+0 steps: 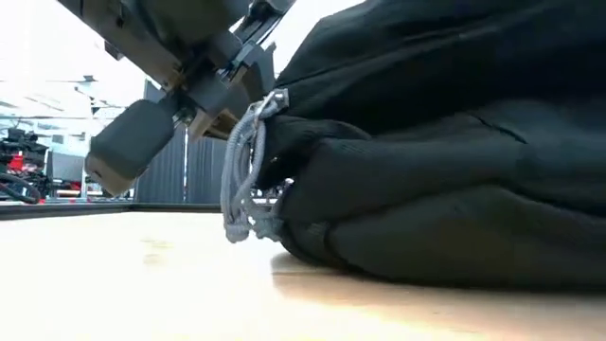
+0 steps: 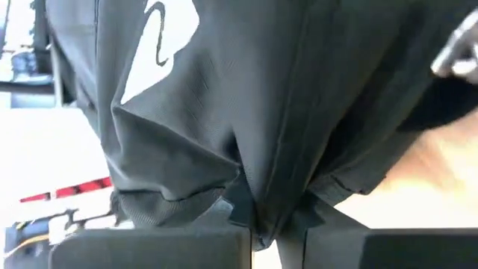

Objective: Unpack backpack
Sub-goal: Close the black backpack

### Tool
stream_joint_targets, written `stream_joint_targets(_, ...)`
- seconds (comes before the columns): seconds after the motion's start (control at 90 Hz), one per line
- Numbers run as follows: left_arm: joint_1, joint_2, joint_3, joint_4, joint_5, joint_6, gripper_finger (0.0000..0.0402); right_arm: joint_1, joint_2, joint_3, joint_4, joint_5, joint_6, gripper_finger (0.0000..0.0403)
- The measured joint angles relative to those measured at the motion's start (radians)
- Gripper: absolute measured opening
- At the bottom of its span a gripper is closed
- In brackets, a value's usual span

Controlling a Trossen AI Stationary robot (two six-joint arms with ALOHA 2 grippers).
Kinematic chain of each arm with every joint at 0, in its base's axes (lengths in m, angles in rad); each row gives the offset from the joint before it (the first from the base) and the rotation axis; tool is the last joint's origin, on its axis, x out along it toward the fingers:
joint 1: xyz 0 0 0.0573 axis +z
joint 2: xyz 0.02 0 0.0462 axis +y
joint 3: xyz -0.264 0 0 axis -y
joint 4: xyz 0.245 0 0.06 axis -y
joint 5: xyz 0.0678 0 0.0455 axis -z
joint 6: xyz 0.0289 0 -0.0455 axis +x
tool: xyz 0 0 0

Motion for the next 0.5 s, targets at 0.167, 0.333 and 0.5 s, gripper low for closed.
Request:
stream_joint_targets(0.167, 0.009, -0.005, 0.0, -0.003, -0.09, -0.006, 0.0005, -0.031, -0.004, 0.141, -0.005, 0.074, -0.008, 0.0057)
stream_joint_targets(0.333, 0.014, -0.005, 0.0, -0.023, -0.133, -0.042, 0.0003, -0.041, -0.004, 0.235, -0.005, 0.042, -0.114, 0.0092)
stream_joint_targets(0.5, 0.014, -0.005, 0.0, -0.009, -0.143, -0.084, 0.0003, -0.066, 0.004, 0.249, 0.272, 0.138, -0.319, 0.0136)
